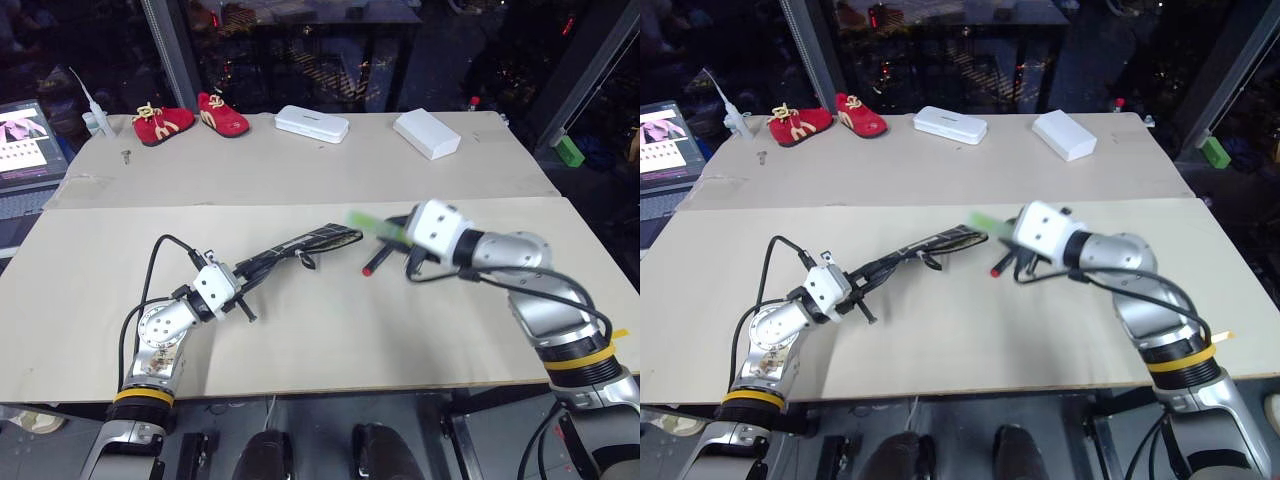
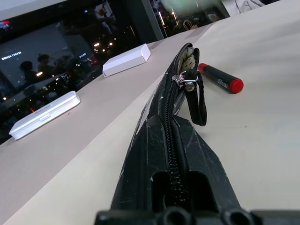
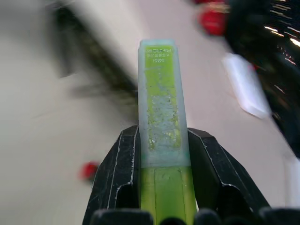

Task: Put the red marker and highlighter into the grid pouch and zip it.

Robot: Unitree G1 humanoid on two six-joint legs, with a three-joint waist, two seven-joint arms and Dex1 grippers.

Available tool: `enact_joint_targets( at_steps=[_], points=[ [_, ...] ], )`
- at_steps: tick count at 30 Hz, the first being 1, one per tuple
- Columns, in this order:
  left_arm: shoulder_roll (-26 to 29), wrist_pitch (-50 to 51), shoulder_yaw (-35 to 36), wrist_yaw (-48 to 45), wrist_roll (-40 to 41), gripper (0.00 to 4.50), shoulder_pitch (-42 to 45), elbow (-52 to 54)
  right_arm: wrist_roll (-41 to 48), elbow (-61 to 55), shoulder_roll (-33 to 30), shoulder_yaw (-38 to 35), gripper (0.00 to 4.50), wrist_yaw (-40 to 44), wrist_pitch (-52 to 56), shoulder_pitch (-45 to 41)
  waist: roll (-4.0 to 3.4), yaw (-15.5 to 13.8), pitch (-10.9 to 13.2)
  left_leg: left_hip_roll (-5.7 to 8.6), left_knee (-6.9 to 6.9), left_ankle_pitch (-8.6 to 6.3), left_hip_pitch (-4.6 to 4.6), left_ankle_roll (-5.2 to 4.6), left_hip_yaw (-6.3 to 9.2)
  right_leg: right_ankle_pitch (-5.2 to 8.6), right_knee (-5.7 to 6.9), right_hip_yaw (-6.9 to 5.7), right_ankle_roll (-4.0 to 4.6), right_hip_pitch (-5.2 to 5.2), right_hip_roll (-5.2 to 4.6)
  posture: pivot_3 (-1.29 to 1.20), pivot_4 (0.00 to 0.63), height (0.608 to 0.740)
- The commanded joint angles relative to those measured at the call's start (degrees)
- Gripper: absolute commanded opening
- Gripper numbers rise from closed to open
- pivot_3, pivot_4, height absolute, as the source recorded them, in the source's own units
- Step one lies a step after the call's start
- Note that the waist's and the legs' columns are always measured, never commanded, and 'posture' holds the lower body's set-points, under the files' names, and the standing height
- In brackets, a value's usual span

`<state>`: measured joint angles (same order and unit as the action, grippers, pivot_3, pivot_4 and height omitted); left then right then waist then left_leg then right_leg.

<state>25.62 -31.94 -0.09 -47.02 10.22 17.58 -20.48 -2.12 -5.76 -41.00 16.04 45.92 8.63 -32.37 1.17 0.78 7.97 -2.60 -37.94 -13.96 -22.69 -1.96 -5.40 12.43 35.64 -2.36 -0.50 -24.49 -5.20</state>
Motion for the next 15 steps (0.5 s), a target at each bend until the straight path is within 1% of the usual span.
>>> enact_joint_targets(
  at_steps=[1, 6, 15],
  points=[
    [0.09, 0.01, 0.35, 0.10, 0.97, 0.00, 0.35, 2.53, -3.12, 1.62, 0.97, 0.90, 1.04, 0.49, -3.62, -2.47, 0.00, -0.06, 0.00, 0.00, -0.02, 0.00, 0.01, 0.00, 0.00, 0.00, 0.00, 0.00, 0.00, 0.02, 0.00, 0.00, 0.150, 0.740],
    [-0.40, 0.05, -0.21, 0.18, 0.74, 0.00, -0.02, 3.10, -4.82, 3.03, 3.43, 1.79, 1.04, 0.89, -4.20, -3.87, 0.00, -0.10, 0.00, -0.01, -0.03, 0.00, 0.00, 0.00, 0.00, -0.01, 0.03, -0.01, 0.01, 0.00, 0.02, 0.00, 0.150, 0.740],
    [-0.23, -0.40, -1.41, -0.54, 0.02, 0.00, -0.73, 3.80, -7.93, 7.23, 3.42, 1.35, 1.04, 1.49, -4.74, -6.33, 0.00, -0.11, 0.00, 0.00, -0.04, 0.00, 0.00, 0.00, 0.00, -0.01, 0.04, -0.03, 0.02, 0.01, 0.00, 0.00, 0.150, 0.740]
  ],
)
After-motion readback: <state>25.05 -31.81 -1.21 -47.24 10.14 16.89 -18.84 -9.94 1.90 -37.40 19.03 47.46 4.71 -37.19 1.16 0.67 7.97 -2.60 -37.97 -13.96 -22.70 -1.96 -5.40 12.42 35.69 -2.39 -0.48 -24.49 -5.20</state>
